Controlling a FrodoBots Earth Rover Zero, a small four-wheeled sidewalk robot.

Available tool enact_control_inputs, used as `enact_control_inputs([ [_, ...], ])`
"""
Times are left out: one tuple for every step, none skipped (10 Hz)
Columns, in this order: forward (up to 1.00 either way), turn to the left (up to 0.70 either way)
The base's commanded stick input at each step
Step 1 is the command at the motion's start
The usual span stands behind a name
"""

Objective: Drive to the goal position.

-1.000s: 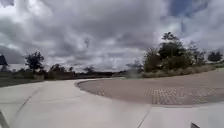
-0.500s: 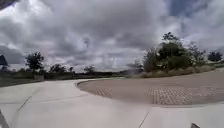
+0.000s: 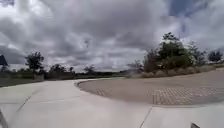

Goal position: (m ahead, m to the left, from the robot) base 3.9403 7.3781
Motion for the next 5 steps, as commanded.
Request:
enact_control_inputs([
  [0.69,0.13],
  [0.69,0.14],
  [0.69,0.14],
  [0.69,0.14],
  [0.69,0.14],
])
